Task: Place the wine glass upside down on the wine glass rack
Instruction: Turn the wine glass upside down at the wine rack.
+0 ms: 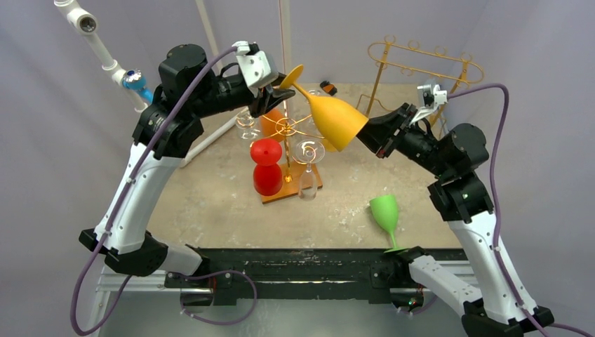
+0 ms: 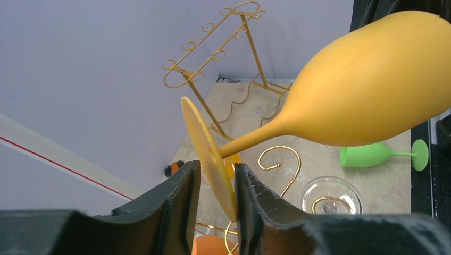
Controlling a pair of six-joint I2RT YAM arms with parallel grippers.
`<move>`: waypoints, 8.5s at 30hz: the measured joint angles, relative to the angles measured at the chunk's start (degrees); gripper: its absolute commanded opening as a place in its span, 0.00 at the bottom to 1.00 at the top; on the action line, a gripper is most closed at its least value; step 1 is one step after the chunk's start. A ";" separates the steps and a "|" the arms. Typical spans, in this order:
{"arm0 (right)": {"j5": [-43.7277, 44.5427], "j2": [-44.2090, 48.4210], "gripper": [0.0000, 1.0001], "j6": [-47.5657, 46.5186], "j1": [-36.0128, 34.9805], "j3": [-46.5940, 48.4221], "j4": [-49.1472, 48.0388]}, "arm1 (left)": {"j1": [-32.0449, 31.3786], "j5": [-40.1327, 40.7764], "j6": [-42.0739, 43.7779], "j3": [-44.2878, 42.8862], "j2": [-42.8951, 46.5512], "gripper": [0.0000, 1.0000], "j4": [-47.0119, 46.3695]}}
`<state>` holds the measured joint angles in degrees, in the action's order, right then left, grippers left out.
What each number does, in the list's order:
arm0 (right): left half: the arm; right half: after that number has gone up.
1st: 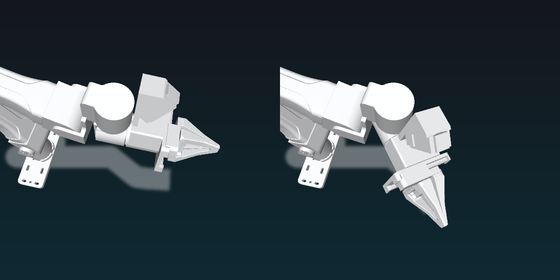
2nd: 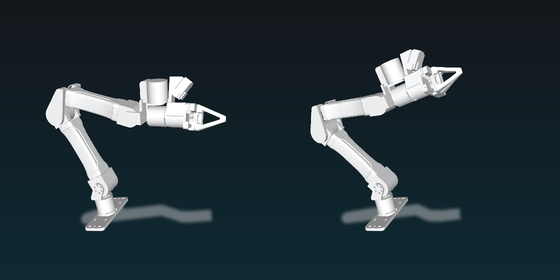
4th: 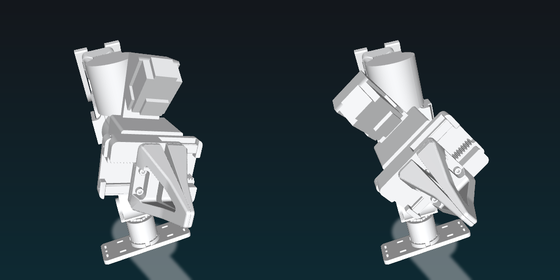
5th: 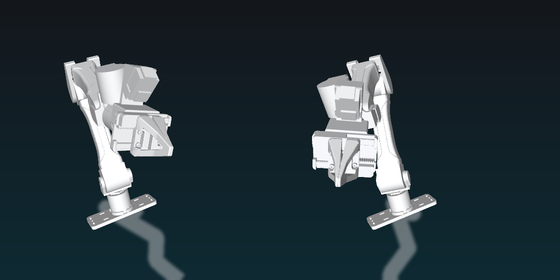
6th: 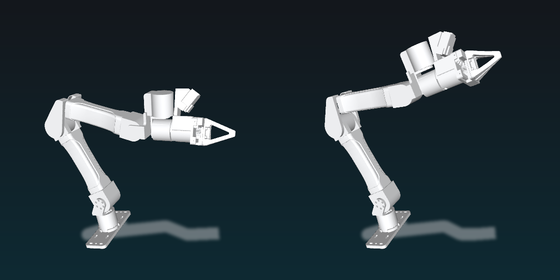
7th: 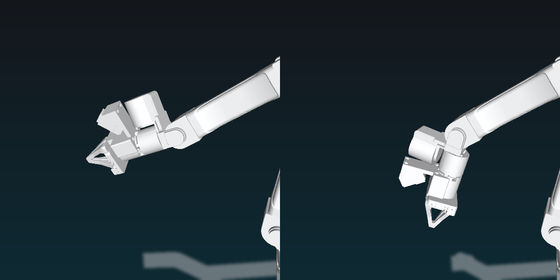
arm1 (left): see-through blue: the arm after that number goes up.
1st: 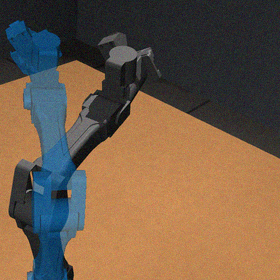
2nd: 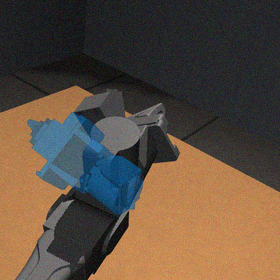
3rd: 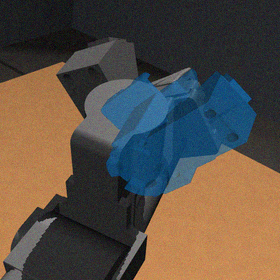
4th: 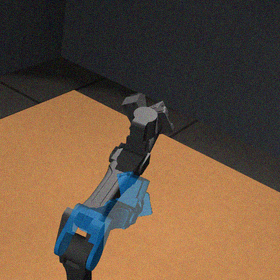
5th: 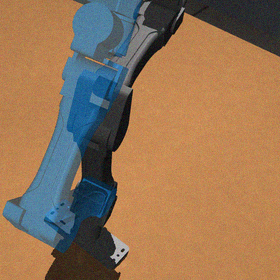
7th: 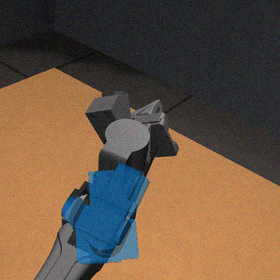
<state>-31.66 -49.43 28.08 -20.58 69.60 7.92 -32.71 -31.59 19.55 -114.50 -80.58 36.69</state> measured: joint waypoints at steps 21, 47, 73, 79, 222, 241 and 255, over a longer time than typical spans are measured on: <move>-2.34 3.10 0.99 -8.46 -0.61 11.89 17.00 | -1.20 1.90 8.52 11.63 5.25 0.00 -22.25; -17.75 -20.70 0.99 -8.81 -11.85 24.94 13.46 | -4.15 -7.37 33.57 21.29 11.91 0.00 -31.10; 17.20 -5.07 0.21 -20.41 -13.11 16.46 14.75 | -4.50 13.49 11.32 12.11 12.15 1.00 -18.86; 28.55 -0.72 0.22 -24.17 -12.17 1.79 12.72 | -4.50 20.13 6.32 9.42 13.49 1.00 -9.79; 8.59 -2.34 0.99 -17.84 -3.04 -37.62 -29.33 | -4.48 22.64 2.86 18.27 17.16 0.97 0.83; 15.93 4.74 0.26 6.67 -3.04 -47.47 -15.85 | -4.48 16.59 34.34 49.92 42.21 0.28 18.99; 22.34 -17.92 0.00 20.20 -3.04 -47.50 -22.86 | -4.48 14.84 66.55 83.25 55.15 0.22 9.51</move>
<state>-9.32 -67.35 48.27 -23.62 22.11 -14.94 -37.19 -16.75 86.11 -31.24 -25.43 46.19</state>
